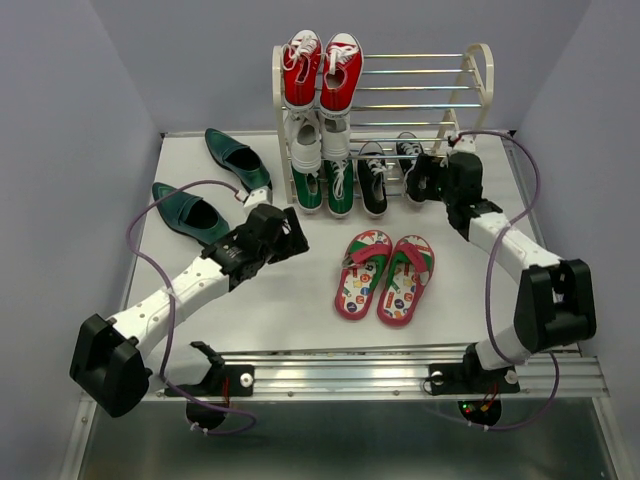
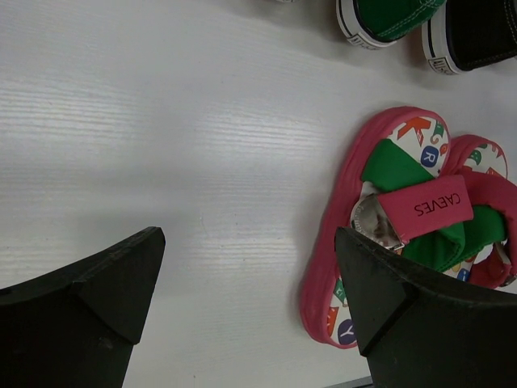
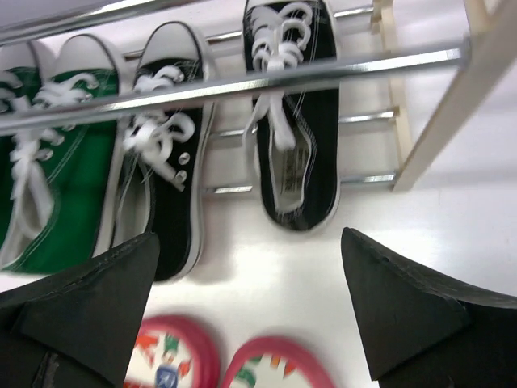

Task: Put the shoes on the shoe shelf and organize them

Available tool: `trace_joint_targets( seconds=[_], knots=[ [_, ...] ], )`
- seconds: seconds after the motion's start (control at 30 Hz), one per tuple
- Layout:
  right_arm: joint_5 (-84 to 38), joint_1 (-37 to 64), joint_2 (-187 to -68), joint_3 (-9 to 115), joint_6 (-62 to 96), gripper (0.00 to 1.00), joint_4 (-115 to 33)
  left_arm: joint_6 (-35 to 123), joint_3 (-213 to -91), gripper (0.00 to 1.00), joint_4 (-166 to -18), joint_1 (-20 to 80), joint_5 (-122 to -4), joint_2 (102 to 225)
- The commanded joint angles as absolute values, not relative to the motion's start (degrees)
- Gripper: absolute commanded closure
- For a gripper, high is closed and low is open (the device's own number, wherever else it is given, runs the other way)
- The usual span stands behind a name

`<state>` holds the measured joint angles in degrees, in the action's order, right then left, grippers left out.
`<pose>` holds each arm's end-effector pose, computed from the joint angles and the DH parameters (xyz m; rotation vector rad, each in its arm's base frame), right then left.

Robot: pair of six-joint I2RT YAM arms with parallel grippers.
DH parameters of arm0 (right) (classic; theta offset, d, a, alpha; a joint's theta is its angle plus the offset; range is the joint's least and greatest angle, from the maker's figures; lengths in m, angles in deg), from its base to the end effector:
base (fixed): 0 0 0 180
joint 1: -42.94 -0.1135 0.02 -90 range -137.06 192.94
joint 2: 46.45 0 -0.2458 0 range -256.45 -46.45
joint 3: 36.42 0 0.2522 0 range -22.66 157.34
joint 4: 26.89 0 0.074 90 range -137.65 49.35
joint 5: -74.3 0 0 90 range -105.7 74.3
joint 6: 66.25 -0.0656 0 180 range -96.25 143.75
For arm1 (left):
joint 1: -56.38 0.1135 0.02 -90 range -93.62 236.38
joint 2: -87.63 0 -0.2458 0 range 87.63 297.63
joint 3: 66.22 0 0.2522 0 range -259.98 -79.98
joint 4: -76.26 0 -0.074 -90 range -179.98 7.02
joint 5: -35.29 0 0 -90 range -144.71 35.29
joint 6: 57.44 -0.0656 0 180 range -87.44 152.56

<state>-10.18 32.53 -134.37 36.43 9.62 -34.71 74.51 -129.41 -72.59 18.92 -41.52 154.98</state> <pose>0.3778 0.0630 0.2394 0.1270 1.9689 0.1851 0.2388 -0.1641 0.2424 -0.2191 2.2086 -0.5349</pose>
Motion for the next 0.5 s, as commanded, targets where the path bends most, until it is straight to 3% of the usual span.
trace_joint_targets(
  seconds=[0.0, 0.23, 0.47],
  knots=[
    [-10.52, 31.25, -125.22, 31.05, 3.81, 0.00, -40.45, 74.75, -127.45, 0.01, -73.72, 17.80, -43.72, 152.41],
    [-4.81, 26.87, -109.57, 23.66, -5.07, 0.00, -66.53, 74.92, -125.43, 0.01, -76.70, 8.84, -41.96, 154.78],
    [-10.69, 23.17, -97.97, 14.96, -13.59, 0.00, -77.29, 75.89, -125.07, 0.01, -80.48, 4.87, -42.84, 159.00]
  ],
)
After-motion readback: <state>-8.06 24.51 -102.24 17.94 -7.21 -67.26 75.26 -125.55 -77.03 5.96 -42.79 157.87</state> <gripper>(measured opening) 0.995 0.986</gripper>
